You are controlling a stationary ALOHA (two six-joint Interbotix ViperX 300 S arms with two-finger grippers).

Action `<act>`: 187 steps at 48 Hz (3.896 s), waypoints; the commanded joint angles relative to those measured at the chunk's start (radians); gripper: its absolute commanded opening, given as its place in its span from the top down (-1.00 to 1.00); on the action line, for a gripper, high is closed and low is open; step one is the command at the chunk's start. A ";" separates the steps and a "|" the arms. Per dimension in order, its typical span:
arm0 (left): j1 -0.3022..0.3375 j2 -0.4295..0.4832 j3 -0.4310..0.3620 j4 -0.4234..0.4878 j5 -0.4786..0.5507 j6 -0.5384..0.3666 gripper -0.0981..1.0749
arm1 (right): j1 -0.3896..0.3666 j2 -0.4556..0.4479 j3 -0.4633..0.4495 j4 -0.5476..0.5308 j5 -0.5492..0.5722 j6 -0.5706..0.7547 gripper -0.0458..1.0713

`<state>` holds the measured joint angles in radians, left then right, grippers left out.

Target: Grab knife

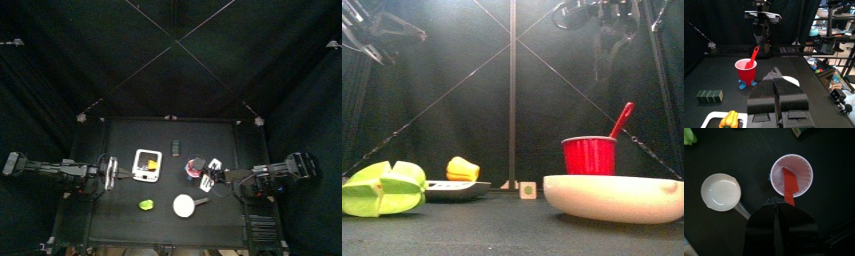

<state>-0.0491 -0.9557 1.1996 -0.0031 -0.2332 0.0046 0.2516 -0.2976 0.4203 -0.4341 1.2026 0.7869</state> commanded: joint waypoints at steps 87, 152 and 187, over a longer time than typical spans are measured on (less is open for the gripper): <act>0.026 0.006 -0.005 0.012 -0.003 0.003 0.82 | -0.058 0.186 0.031 -0.107 0.230 -0.060 -0.47; 0.026 0.006 -0.005 0.012 -0.003 0.003 0.82 | -0.130 -0.072 -0.003 -0.067 0.181 -0.051 0.10; 0.029 0.005 -0.009 0.034 0.008 0.003 0.82 | -0.114 -0.313 0.110 -0.054 -0.041 0.002 0.52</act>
<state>-0.0230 -0.9557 1.2103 0.0276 -0.2209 0.0061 0.1365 -0.5768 0.5170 -0.4709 1.2011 0.7808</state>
